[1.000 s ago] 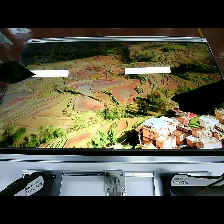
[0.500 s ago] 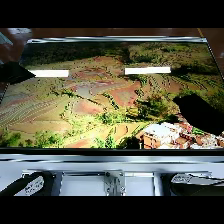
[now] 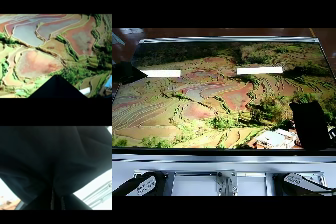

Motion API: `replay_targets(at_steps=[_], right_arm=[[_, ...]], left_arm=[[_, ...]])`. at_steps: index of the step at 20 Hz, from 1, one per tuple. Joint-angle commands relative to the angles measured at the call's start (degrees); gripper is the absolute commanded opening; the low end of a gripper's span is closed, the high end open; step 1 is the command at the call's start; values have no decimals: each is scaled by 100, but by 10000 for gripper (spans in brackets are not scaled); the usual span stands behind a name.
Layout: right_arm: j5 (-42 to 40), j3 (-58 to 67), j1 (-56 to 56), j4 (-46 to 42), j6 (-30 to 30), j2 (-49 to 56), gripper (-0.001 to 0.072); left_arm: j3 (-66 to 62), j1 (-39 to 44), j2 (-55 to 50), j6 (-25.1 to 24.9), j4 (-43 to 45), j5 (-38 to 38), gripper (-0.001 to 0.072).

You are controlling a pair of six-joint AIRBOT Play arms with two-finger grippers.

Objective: Fold the shirts.

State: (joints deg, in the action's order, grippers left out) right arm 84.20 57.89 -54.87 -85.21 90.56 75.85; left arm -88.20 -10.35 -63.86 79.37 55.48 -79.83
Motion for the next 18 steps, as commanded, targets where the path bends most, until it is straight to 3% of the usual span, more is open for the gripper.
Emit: replay_targets(at_steps=[1, 7, 8, 9, 10, 14, 18], right_arm=[[-673, -1029, -66, -153, 229, -378, 66], [-997, -1279, -66, -984, 203, -579, 72], [-1054, -1279, -66, -979, 219, -623, 172], [-1113, -1279, -66, -968, 214, -651, 440], [-1108, -1276, -66, -914, 103, -671, 602], [-758, -916, -66, -898, 26, -918, 601], [-811, 490, -57, -907, -238, -1263, 601]], left_arm=[[2, 2, 0, -2, 0, 2, 42], [2, 35, 0, 0, 0, 7, 42], [2, 85, -2, -2, 2, 20, 42], [2, 144, -2, -2, 2, 35, 42], [2, 203, -4, -2, 2, 48, 42], [2, 345, -37, 0, 2, 315, 42], [2, 518, -286, -2, 26, 439, 41]])
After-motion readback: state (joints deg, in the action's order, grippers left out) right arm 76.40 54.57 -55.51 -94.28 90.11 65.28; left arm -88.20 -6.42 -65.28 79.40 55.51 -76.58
